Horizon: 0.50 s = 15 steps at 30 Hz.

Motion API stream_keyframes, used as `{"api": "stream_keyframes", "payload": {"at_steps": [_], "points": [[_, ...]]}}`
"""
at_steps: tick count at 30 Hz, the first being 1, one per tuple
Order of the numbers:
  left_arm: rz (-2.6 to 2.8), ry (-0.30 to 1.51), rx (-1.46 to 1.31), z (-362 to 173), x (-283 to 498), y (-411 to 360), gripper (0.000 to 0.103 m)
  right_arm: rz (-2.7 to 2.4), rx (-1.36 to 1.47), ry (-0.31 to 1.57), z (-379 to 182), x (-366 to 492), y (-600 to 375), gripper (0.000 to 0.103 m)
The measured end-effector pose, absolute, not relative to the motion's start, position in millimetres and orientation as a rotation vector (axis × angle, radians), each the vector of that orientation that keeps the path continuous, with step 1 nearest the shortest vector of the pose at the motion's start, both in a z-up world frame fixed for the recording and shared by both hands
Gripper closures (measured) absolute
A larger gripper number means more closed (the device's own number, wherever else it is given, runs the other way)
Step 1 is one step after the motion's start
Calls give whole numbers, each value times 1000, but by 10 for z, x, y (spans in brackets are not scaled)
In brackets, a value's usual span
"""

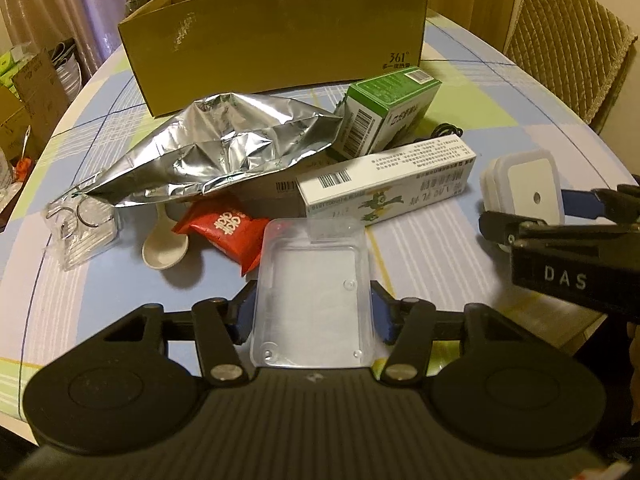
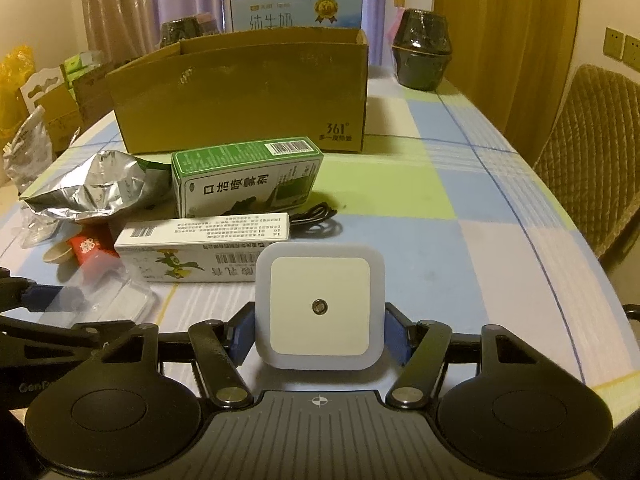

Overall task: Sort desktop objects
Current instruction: 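Grasp the clear plastic tray with the left tool while the right tool lifts the night light, then carry the tray and night light into the cardboard box and open both tools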

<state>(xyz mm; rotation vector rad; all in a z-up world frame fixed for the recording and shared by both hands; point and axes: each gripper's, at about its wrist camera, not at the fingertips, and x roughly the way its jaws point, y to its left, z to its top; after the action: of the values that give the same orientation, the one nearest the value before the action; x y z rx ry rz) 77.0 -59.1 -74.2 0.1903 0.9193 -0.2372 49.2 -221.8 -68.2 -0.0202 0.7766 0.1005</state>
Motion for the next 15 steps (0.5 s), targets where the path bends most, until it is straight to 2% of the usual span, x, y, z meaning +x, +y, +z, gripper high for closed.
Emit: {"api": "stream_keyframes", "payload": {"at_steps": [15], "points": [[-241,811,171,-237,530,-465,51,109,9,668,-232,241,-2185,41]]}}
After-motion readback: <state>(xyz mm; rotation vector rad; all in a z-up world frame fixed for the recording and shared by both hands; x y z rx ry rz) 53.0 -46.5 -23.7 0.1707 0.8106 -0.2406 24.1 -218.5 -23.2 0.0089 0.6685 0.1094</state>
